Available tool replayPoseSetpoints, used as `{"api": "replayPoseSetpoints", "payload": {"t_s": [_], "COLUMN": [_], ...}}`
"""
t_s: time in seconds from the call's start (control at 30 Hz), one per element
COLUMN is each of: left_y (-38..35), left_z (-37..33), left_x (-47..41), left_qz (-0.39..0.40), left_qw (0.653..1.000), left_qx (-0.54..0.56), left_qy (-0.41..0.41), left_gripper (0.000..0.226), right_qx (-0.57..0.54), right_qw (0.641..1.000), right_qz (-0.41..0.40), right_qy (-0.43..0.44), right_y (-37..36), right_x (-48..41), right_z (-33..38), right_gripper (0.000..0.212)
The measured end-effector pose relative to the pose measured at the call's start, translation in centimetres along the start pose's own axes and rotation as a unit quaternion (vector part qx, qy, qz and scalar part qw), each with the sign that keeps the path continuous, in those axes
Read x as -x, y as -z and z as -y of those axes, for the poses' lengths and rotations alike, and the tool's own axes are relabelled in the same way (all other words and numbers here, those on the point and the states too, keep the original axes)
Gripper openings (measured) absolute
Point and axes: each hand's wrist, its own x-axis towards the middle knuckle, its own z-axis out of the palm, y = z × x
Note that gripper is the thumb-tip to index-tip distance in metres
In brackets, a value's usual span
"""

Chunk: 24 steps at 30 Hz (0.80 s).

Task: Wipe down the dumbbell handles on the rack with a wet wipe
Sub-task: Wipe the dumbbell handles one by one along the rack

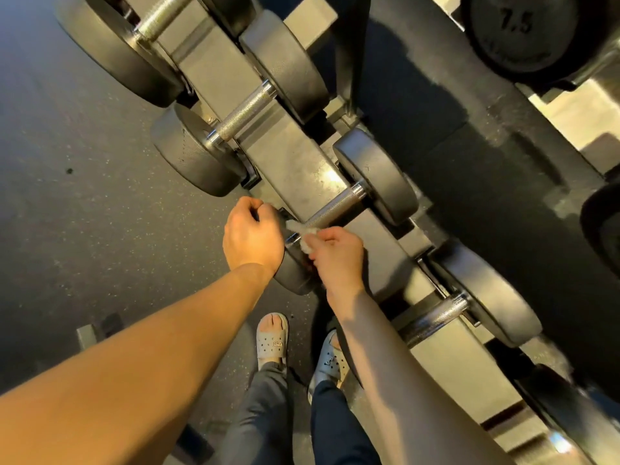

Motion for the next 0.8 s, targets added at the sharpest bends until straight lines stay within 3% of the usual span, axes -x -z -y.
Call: {"api": "replayPoseSetpoints", "payload": {"t_s": [0.1,0.17,0.27,0.5,0.67,0.8], "left_y": [-0.1,0.0,0.0,0.0,0.0,0.4], "left_z": [0.1,0.0,-0.1,0.1,0.3,0.3], "left_x": [0.0,0.1,0.1,-0.1,0.1,-0.3], "left_qz": [0.002,0.0,0.001,0.005,0.024,0.044], "left_qw": [1.0,1.0,1.0,1.0,0.999,0.999], "left_qx": [-0.003,-0.004,-0.003,0.004,0.026,0.02], "left_qy": [-0.001,0.0,0.0,-0.001,0.003,-0.01], "left_gripper": [0.017,0.017,0.017,0.016,0.014,0.023], "right_qx": [-0.149,-0.22,-0.112,0.059,-0.142,-0.093], "right_qw": [0.983,0.967,0.987,0.997,0.984,0.988], "right_qz": [-0.105,-0.126,-0.113,0.047,-0.095,-0.121], "right_qy": [0.025,0.027,0.039,0.011,-0.056,-0.019], "right_y": [1.7,1.2,-0.9,0.1,1.2,-1.1], "right_x": [-1.4,-1.8,-0.9,-0.1,-1.0,-0.7], "right_z": [2.2,2.7,1.4,-0.5,0.9,0.5], "right_gripper": [0.012,0.015,0.011,0.006,0.018,0.018]}}
